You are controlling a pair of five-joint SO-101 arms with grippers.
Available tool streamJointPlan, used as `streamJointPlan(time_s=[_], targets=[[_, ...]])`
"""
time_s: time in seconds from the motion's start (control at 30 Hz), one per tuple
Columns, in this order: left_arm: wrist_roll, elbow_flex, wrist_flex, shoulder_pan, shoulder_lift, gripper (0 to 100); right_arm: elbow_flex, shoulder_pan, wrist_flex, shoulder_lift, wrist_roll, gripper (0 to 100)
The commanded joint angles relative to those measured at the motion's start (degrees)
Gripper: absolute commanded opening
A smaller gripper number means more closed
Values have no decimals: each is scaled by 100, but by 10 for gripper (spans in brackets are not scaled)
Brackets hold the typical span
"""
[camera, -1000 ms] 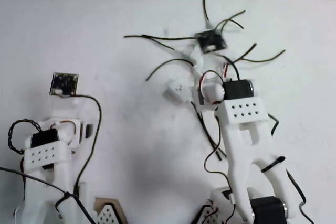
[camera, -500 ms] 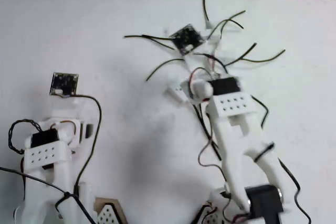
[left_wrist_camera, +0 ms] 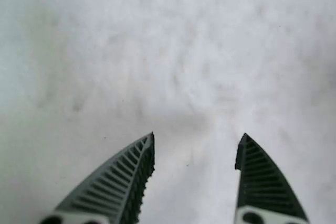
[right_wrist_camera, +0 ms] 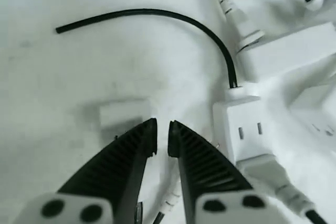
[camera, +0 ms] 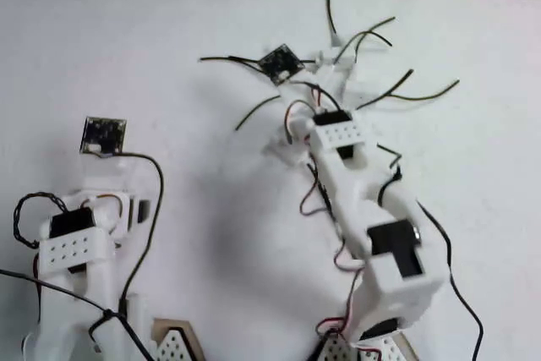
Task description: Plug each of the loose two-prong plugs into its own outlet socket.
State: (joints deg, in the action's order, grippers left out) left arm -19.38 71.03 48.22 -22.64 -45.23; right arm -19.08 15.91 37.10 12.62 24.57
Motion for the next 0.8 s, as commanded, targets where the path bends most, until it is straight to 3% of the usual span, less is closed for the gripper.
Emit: streamJointPlan(time_s=[0.0, 0.5, 0.77], targets=[[62, -9, -114, -40, -163, 252, 615, -268, -66, 409, 44, 36], [62, -9, -114, -40, -163, 252, 1327, -1631, 2993, 488, 88, 36], [62, -9, -114, -40, -163, 252, 1327, -1560, 4752, -163, 97, 16]])
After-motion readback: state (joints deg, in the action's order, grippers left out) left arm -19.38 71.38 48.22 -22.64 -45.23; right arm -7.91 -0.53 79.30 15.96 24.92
